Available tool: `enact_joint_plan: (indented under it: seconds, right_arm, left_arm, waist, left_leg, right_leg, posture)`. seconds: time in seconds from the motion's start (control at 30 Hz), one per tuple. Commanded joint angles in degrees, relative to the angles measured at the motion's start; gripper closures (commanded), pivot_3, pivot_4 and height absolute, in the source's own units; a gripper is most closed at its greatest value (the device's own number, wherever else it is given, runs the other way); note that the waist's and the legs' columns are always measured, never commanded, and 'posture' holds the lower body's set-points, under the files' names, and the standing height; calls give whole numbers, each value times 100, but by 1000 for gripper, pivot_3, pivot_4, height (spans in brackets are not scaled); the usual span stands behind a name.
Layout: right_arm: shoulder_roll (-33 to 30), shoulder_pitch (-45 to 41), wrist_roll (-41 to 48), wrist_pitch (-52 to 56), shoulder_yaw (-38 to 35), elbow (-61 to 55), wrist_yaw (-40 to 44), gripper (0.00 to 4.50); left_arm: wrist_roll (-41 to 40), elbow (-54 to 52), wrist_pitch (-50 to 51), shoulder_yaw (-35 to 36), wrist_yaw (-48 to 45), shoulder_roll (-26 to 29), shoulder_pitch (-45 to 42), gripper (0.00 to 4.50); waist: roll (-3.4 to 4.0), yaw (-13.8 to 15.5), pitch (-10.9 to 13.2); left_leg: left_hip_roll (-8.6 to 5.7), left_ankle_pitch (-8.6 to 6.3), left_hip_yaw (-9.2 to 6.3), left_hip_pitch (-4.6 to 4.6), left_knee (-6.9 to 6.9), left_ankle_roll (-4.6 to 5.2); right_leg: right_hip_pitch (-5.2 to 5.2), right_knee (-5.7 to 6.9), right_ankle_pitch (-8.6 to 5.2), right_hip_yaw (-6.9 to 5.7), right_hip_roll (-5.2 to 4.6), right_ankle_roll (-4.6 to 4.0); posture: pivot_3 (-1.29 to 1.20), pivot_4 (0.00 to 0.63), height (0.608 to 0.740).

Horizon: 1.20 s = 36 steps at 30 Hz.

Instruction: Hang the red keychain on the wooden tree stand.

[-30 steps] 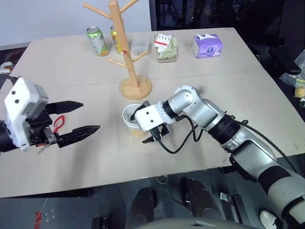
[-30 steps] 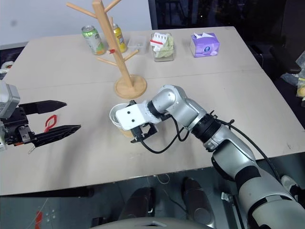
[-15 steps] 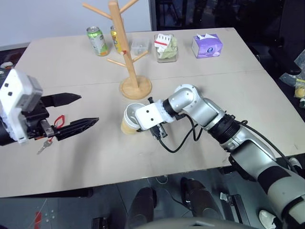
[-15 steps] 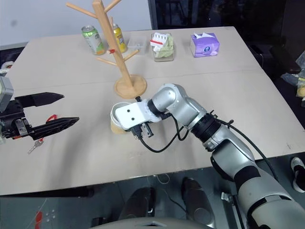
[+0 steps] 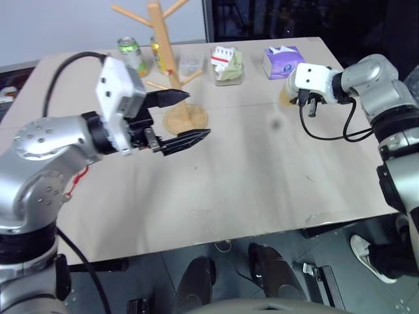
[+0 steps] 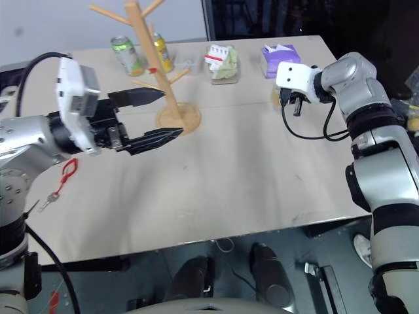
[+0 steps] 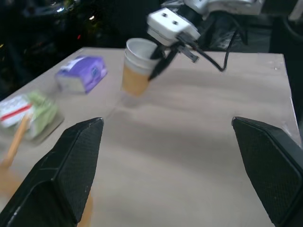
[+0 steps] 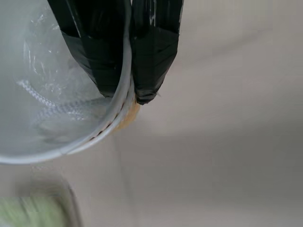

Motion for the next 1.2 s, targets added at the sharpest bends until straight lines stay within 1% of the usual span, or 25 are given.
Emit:
enact_joint_plan:
  seconds: [0.03,0.27,0.43,0.47,0.5,0.53,0.63,0.73,0.77,1.07,1.17,1.2]
  right_arm:
    - [75,-271,-341,-213,53,552,-374,4469]
    - [208,-343,-533,-79,-145,966,-739,4469]
    - [232,-380,-560,-16,-267,1012,-778,4469]
    - [225,-405,-566,-12,-287,1015,-780,3797]
    - [212,-439,-567,-9,-312,1015,-772,3484]
    - [201,-468,-569,-7,-339,1013,-766,3062]
    - [173,-538,-587,-25,-415,1003,-767,1679]
    - [159,-611,-572,-28,-494,993,-751,166]
    - [152,-632,-568,-28,-511,992,-743,52]
    - [23,-939,-488,-178,-749,879,-639,52]
    - [15,-1071,-271,-337,-960,717,-507,52]
    - [48,-1075,-109,-382,-1099,599,-401,52]
  left_arm:
    - [242,3,-278,-179,11,-97,-207,0]
    - [419,44,-331,-309,21,-238,-269,0]
    - [439,38,-316,-287,28,-284,-314,0]
    - [450,51,-321,-291,25,-291,-326,0]
    - [456,51,-325,-281,24,-295,-327,0]
    - [460,50,-325,-269,24,-300,-328,0]
    - [489,88,-345,-257,25,-318,-357,0]
    - [532,158,-383,-263,19,-341,-402,0]
    - [541,183,-396,-269,13,-349,-420,0]
    - [674,409,-514,-224,-35,-333,-503,0]
    - [714,409,-322,33,22,-84,-245,0]
    - [648,371,-129,256,94,39,-59,0]
  waist:
    - [1,-20,0]
    - [5,-5,4]
    - [5,12,4]
    - [5,11,4]
    - [5,11,4]
    - [5,8,4]
    - [6,3,4]
    - [6,4,4]
    - [6,6,4]
    - [7,5,5]
    - [8,-18,6]
    - [12,-28,8]
  left_leg:
    - [0,0,2,-1,-2,0]
    - [-4,0,6,-12,-6,0]
    - [-5,0,4,-13,4,0]
    - [-5,0,4,-13,5,0]
    - [-5,0,4,-13,5,0]
    - [-5,0,4,-13,5,0]
    - [-5,0,4,-13,5,0]
    - [-5,0,3,-12,5,0]
    - [-5,0,3,-12,5,0]
    - [-6,0,3,-13,5,0]
    - [-5,0,4,-12,5,0]
    - [-3,0,5,-11,4,0]
  right_leg:
    - [-4,0,0,3,0,0]
    - [-20,5,2,13,-1,1]
    - [-17,7,2,11,-1,3]
    - [-17,7,2,11,-1,4]
    - [-17,8,3,11,-1,4]
    - [-17,8,3,11,-1,4]
    - [-18,9,3,11,0,4]
    - [-18,10,3,11,0,4]
    - [-17,10,3,11,0,4]
    - [-17,10,3,11,-1,4]
    - [-18,11,3,11,0,3]
    - [-19,11,3,12,1,3]
  posture:
    - [0,150,740]
    - [0,150,740]
    - [0,150,740]
    - [0,150,740]
    - [0,150,740]
    - [0,150,740]
    - [0,150,740]
    - [0,150,740]
    - [0,150,740]
    - [0,150,740]
    - [0,150,740]
    - [0,150,740]
